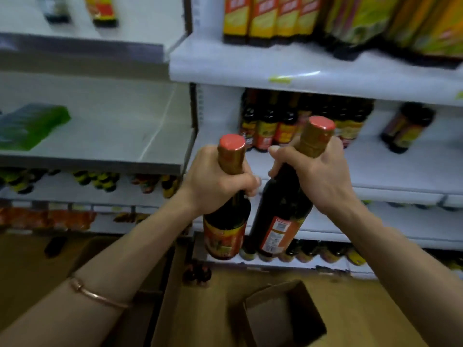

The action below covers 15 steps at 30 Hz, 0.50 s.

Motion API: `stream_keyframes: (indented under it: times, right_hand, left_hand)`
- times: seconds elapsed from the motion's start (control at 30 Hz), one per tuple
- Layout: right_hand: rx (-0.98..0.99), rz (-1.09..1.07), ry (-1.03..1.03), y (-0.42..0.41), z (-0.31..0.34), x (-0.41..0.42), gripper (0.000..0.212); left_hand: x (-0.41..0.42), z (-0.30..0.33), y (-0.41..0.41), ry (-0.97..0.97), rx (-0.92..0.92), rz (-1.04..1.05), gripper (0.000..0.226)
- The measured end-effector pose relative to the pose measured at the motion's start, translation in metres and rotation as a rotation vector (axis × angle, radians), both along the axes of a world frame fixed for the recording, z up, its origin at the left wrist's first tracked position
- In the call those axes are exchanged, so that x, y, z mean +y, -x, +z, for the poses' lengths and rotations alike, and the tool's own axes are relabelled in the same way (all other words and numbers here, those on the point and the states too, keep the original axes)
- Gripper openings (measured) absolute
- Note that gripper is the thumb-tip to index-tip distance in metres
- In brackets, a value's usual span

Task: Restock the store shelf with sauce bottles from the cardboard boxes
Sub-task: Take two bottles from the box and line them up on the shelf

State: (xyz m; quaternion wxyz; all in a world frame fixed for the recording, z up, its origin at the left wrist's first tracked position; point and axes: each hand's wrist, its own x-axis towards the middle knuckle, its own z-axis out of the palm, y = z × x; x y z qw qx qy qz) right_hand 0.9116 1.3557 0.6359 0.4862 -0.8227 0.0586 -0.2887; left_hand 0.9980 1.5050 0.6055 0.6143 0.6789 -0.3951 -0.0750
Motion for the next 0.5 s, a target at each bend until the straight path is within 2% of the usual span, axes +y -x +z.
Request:
stream_keyframes:
  times: [0.23, 0.5]
  right_hand:
    - [-0.054, -0.225, -0.004, 0.112, 0.057, -0.097, 0.031]
    - [-0.048, -0.515, 0.026, 0.267, 0.087, -0.230, 0.033]
  left_hand:
    - [-0.122, 0.065, 0.070, 0.022, 0.039, -0.338, 0.022]
    - [-0.298, 0.098, 0.209, 0.008, 0.088, -0.620, 0.013]
